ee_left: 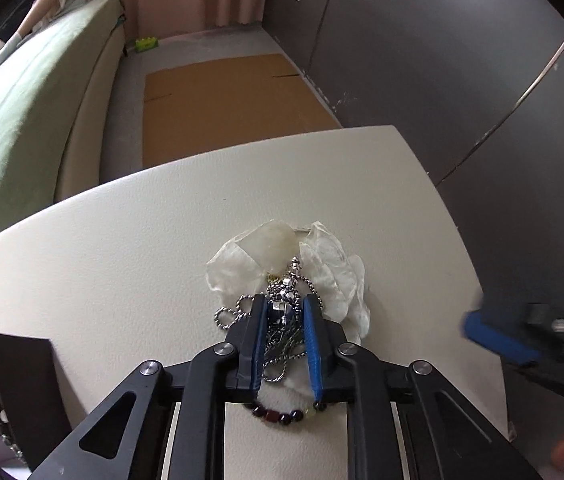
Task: Organize jewelry
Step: 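Close the left gripper on the silver skull chain and lift it off the tissue, then grasp the white tissue with the right gripper and drop it into the box while the left holds the chain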
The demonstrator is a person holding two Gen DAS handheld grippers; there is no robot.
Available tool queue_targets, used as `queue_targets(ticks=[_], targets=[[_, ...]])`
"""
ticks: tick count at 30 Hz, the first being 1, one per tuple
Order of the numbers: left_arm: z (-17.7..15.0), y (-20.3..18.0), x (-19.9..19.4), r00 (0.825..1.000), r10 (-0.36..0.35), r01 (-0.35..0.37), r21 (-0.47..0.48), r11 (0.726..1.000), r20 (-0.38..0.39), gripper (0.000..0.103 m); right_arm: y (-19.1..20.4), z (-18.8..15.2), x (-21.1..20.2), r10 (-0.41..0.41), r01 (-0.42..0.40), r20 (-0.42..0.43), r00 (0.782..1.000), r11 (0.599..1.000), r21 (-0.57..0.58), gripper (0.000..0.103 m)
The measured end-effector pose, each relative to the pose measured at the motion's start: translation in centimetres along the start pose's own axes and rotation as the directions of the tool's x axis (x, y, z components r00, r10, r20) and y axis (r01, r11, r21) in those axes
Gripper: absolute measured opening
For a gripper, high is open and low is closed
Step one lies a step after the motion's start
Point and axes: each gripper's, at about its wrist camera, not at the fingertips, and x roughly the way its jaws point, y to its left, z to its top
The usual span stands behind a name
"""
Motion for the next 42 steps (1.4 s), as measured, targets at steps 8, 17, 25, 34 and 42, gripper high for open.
queue_targets(ticks=[8,17,25,34,42], targets=[[-0.4,1.8,-3.6,0.998,-0.048,0.049,-0.019,0.999,0.048,0.019,1.4,-0.6,3.2,-0.017,0.013,-0.052,0.999,0.997,-0.07,0.052],[-1.4,4.9,-8.7,0.993,-0.036,0.042,-0.053,0.998,0.112,0.018,4.2,-1.4,6.3,-0.132,0.126,-0.012,0.991,0.969,-0.212,0.051],[-1.9,7.3,-13.3,0.986,0.009,0.001,-0.06,0.998,0.164,0.018,3.7,-1.5,8.3,-0.191,0.178,-0.045,0.981,0.963,-0.203,0.004],[-2.5,9.7,-20.7,0.96,0.081,-0.064,-0.072,0.995,0.267,0.018,7.2,-3.4,5.3,0.014,-0.022,-0.033,0.999,0.967,-0.255,0.004],[-2.8,11.6,-25.9,0.932,0.138,-0.111,-0.099,0.989,0.334,0.018,11.9,-6.6,4.7,0.115,-0.136,-0.079,0.99,0.925,-0.356,0.004]])
